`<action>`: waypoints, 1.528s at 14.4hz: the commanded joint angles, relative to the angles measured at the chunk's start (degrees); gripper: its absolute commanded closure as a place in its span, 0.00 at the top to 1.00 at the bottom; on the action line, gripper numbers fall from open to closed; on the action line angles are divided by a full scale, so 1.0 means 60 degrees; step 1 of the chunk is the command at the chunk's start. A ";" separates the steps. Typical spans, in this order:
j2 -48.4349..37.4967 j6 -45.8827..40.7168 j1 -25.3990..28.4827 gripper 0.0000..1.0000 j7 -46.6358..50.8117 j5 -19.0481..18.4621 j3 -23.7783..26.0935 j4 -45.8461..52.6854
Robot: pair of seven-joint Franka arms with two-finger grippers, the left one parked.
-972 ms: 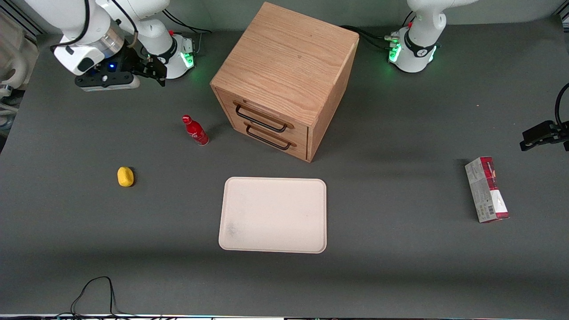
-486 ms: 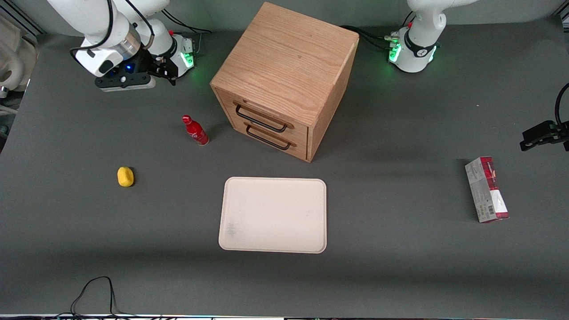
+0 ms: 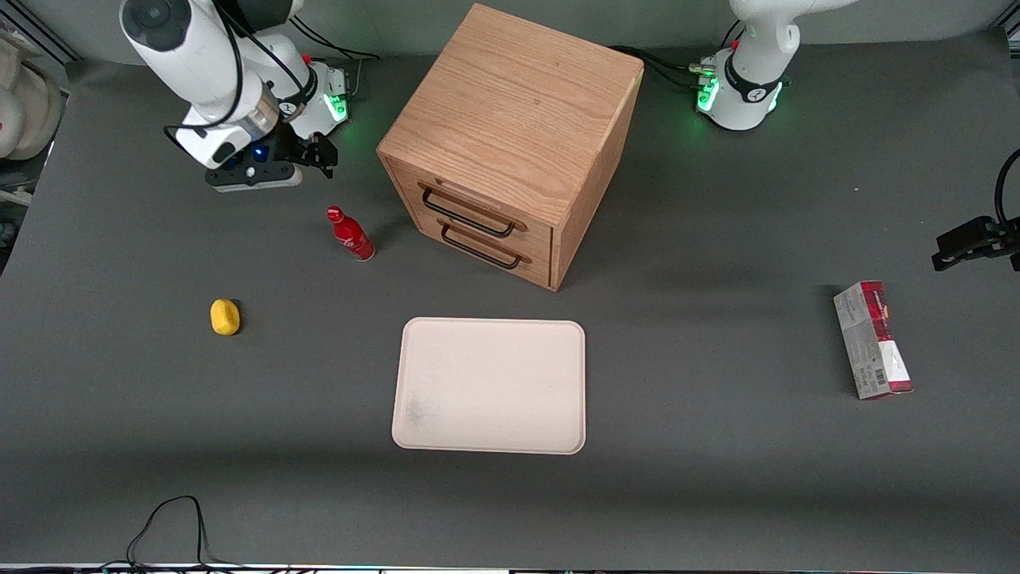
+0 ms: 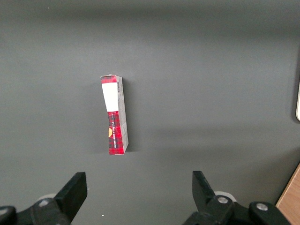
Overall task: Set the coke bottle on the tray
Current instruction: 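Move the open right gripper down over the red Coca-Cola bottle, then close the right gripper around the bottle's cap end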
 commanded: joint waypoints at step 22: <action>0.1707 0.3475 0.0088 0.57 0.0881 0.0052 -0.0092 -0.1937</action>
